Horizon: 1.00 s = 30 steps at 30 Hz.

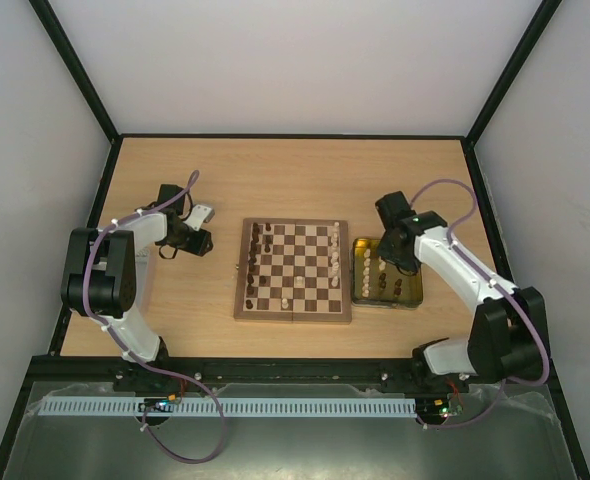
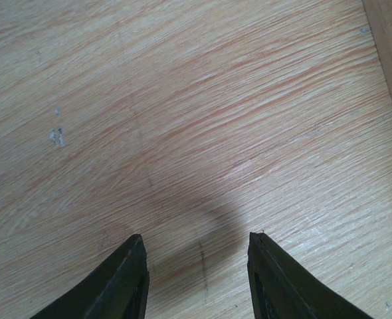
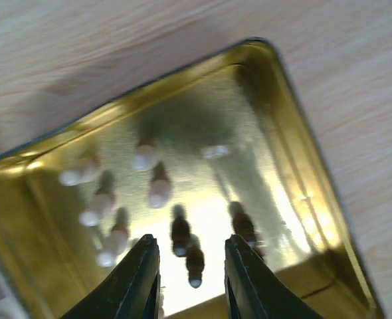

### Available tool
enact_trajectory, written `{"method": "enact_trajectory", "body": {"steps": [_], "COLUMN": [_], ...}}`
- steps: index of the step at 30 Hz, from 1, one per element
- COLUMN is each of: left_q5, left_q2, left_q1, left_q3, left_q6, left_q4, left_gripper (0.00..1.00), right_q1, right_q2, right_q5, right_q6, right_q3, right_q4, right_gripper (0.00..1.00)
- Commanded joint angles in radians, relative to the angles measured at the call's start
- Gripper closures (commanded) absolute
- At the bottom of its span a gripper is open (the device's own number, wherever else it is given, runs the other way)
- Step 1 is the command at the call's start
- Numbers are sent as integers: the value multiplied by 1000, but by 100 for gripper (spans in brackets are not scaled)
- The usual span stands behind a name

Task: Set up the chess pieces on the board
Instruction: Pick up the chess piece from the storage box.

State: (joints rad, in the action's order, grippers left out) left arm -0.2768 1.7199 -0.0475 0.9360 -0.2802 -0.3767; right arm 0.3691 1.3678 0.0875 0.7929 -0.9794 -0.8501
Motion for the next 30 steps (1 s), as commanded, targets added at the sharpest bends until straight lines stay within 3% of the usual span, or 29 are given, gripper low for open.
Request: {"method": "enact_trajectory", "body": {"steps": [1,16,30], "left_q5": [4,12,18], "left_q2": [6,17,17], "left_q1": [-6,-16,-23], "left_q3": [-4,4,3], "left_q6": [-4,-4,-4], "left_q4": [-46,-50,-51], "left_gripper": [56,56,56], "right_q1": [-77,-128,-133], "right_q2": [-62,-91,-52], "right_q5": [43,-88,-91], "right_q6": [-17,-41,-40], "right_q3": [56,226,233], "right_q4": [-69,27,88], "right_gripper": [74,72,72]}}
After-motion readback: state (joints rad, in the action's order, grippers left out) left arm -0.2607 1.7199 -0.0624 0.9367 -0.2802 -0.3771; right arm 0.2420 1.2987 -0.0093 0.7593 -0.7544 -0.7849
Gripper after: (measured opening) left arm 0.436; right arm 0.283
